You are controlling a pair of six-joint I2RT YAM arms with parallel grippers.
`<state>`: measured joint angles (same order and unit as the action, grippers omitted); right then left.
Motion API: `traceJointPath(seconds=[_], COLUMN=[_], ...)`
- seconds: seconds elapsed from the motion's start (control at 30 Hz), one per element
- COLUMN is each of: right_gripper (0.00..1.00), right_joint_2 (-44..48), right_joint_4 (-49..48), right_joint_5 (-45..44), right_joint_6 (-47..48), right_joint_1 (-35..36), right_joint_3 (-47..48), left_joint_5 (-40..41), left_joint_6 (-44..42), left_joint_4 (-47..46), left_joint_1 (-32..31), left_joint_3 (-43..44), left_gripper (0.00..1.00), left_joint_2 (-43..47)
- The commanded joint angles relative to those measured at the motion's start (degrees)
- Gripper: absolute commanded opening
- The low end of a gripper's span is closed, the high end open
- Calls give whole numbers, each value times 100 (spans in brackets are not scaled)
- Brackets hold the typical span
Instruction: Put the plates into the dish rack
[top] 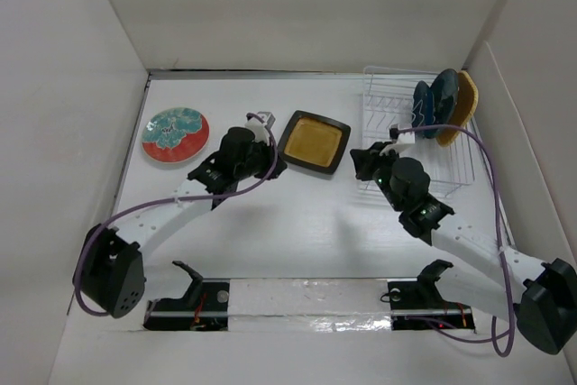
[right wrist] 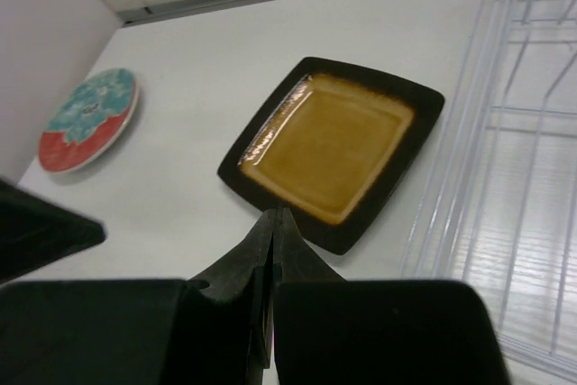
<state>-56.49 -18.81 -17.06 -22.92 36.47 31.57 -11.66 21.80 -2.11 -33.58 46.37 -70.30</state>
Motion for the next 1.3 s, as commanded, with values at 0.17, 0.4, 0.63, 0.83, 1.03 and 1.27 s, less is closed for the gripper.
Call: traceJointPath(seconds=[0.17, 0.4, 0.63, 0.83, 1.03, 1.27], right_gripper=[0, 0, 0, 0, 0, 0], right_joint_2=[269, 849, 1166, 1228, 1105, 956], right_joint_4=[-552, -563, -457, -431, -440, -396], right_joint_5=[1371, 1662, 1882, 1917, 1908, 1864], right_joint_6=[-160, -310, -328, -336, -327, -284], right_joint_1=[36, 36, 36, 36, 36, 36], right_joint_3=[-326, -485, -503, -520, -494, -441], left_joint_5=[-907, -1607, -2332, -2516, -3245, -3817], left_joint_6=[-26, -563, -1151, -1583, -1565, -1442], left_joint_4=[-203, 536, 1490, 2014, 2005, 1880], left_joint_1=[686, 1274, 1741, 1978, 2031, 2031], left_joint_3=[1689, 3219, 4587, 5558, 5796, 5629], left_gripper=[35, 42, 45, 45, 45, 42], left_joint_2=[-1939, -3296, -4719, -5827, -6311, -6574])
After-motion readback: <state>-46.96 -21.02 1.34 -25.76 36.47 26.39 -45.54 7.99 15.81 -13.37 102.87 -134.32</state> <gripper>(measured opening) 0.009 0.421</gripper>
